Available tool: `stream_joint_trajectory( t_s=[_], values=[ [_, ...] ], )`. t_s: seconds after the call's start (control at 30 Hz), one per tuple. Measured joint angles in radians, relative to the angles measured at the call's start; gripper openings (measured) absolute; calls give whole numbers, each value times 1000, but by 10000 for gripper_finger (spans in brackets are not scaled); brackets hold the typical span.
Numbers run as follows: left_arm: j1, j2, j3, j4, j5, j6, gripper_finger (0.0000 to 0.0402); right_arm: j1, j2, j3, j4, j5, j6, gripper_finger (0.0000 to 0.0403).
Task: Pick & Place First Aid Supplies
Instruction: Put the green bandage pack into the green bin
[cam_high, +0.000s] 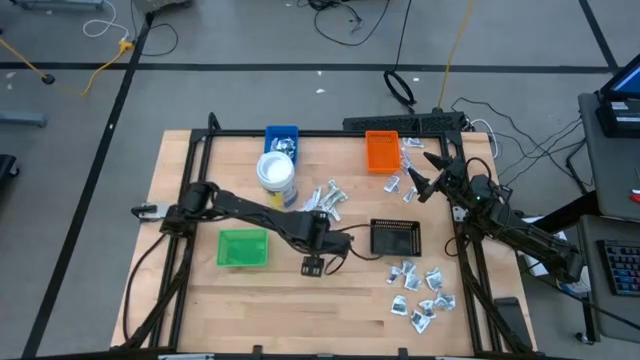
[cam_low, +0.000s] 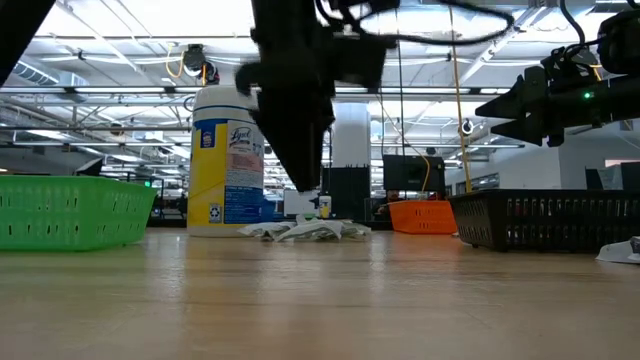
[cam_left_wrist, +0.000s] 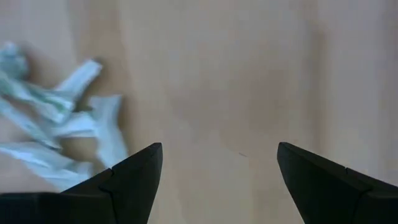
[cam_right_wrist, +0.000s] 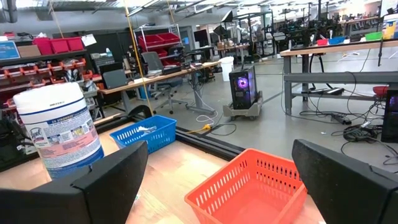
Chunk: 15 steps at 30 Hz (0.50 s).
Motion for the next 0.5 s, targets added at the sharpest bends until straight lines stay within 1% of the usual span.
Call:
stream_joint_trajectory(
  t_s=[0.13,0.27,0.37,0.5],
  values=[
    [6,46,-2,29,-169,1,324,0,0,0,0,0,0,393],
    [24,77,-1,42,-294,7,324,0,0,0,0,0,0,393],
    [38,104,-1,41,-350,2,324,0,0,0,0,0,0,393],
    [62,131,-1,43,-380,-1,324,0,0,0,0,0,0,393]
  ],
)
